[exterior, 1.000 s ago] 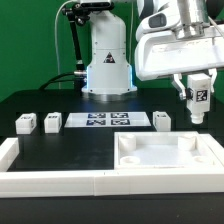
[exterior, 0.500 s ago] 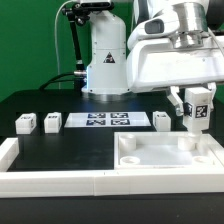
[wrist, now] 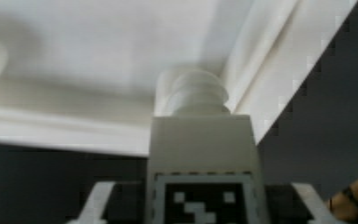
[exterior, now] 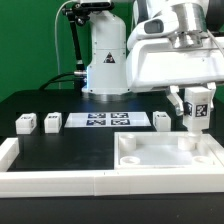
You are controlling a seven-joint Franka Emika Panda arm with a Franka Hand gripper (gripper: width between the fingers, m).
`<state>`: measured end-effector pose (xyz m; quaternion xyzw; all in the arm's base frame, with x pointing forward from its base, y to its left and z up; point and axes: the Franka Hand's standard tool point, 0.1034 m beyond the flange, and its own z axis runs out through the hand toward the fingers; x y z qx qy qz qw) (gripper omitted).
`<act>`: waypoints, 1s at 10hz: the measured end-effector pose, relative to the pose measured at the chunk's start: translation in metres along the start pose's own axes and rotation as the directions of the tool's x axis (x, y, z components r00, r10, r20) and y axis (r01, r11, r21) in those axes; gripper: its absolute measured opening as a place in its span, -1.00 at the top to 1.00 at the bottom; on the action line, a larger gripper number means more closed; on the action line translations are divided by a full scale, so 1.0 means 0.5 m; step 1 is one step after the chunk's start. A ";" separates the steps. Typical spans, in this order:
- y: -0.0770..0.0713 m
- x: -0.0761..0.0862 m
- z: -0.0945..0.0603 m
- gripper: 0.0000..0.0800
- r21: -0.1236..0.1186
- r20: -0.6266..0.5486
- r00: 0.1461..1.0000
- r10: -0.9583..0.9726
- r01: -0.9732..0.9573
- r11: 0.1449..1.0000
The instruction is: Assemble square table
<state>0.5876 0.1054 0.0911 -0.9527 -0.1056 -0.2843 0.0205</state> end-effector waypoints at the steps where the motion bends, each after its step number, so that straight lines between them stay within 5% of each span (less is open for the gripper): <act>1: -0.003 -0.003 0.013 0.29 0.011 0.041 0.999 0.001 -0.002 1.000; 5: -0.001 0.029 0.030 0.29 0.016 0.041 0.999 -0.005 0.005 1.000; 10: -0.003 0.019 0.050 0.29 0.016 0.044 0.999 -0.009 0.008 1.000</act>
Offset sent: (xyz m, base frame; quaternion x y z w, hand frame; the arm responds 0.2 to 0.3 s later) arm 0.0220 -0.0051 -0.0032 0.0003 -0.0123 -0.0295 0.9995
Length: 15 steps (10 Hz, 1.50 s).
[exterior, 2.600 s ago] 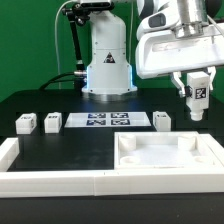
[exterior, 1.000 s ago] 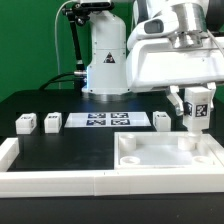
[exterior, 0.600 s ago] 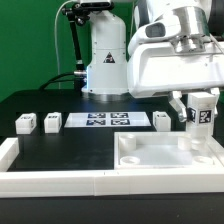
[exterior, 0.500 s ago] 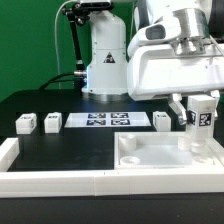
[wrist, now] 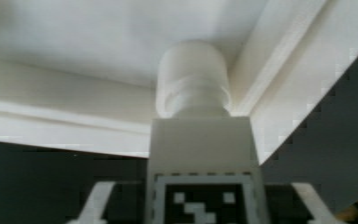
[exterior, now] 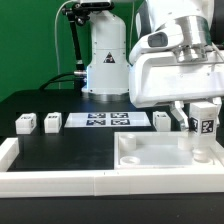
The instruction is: Assemble square table
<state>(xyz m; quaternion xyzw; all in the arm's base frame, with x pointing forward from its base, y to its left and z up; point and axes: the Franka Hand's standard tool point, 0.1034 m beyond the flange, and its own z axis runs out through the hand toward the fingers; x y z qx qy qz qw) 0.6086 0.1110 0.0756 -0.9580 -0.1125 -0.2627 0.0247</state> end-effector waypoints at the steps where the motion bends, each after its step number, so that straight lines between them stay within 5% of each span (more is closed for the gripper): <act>1: 0.001 0.004 0.003 0.29 -0.001 -0.008 1.000 -0.001 0.001 1.000; 13: -0.005 -0.003 0.026 0.28 -0.012 -0.055 0.998 -0.018 0.017 1.000; 15: -0.006 -0.008 0.029 0.10 -0.009 -0.044 0.999 -0.018 0.017 1.000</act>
Offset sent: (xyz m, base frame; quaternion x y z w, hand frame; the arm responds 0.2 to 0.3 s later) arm 0.0086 0.0032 -0.0059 0.0020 -0.0022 -0.0299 0.9995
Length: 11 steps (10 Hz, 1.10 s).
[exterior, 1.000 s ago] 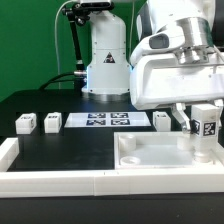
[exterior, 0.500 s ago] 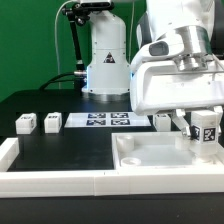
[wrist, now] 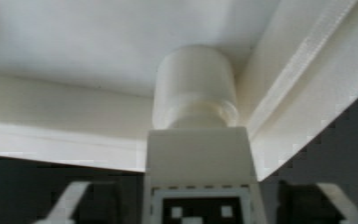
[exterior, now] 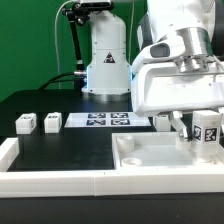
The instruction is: Assemble square table
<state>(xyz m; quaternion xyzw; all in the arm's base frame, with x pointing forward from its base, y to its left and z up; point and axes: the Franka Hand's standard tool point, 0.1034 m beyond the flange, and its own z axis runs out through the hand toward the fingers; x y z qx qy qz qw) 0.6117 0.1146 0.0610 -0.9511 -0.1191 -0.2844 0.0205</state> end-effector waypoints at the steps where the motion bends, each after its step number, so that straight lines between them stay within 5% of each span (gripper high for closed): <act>1: 0.000 -0.001 0.000 -0.41 0.000 0.001 1.000 0.000 0.000 1.000; 3: 0.000 -0.001 0.001 -0.61 0.000 0.001 1.000 0.000 0.000 1.000; 11: 0.009 0.022 -0.032 -0.62 0.006 0.027 1.000 0.002 -0.002 1.000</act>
Offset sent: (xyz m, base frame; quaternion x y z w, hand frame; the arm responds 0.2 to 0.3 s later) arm 0.0000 0.0000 0.0000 0.0000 0.0000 0.0000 1.0000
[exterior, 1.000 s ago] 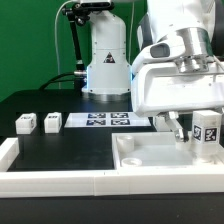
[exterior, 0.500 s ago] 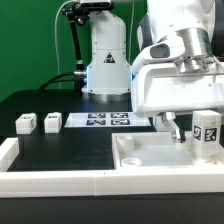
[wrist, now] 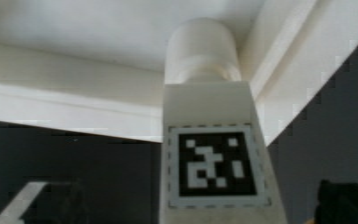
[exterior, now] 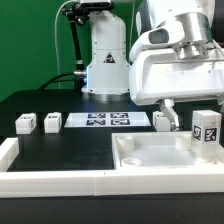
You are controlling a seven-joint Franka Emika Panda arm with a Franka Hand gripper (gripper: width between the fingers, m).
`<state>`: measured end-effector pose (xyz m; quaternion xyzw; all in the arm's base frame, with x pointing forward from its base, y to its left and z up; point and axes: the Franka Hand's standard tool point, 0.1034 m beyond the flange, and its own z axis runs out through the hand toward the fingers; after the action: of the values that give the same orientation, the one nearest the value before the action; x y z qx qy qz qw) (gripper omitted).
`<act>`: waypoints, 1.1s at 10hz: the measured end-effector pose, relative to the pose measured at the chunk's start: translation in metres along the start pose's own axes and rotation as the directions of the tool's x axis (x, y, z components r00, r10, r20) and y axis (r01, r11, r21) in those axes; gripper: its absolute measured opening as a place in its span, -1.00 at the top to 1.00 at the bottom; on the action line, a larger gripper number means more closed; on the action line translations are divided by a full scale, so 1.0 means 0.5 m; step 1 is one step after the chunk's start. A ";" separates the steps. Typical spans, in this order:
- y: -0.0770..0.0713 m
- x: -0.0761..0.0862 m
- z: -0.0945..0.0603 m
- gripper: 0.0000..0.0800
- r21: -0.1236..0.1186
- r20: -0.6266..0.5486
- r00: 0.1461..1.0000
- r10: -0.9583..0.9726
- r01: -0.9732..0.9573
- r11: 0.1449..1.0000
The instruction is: Assemble square table
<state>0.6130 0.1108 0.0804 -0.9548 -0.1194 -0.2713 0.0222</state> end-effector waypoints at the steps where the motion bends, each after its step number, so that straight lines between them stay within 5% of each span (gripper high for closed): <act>1: -0.003 -0.004 0.001 -0.62 0.006 0.022 1.000 0.001 -0.001 1.000; 7: -0.008 0.021 -0.005 -0.62 0.114 0.456 0.890 -0.017 -0.039 0.993; 11: 0.010 0.043 0.003 -0.62 0.107 0.422 0.906 -0.027 -0.020 0.994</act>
Offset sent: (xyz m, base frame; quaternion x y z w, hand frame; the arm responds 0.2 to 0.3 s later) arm 0.0192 -0.0170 0.0025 -0.0201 -0.1966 -0.0148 0.9802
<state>0.6325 0.1109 0.0904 -0.9880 -0.1376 -0.0513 0.0472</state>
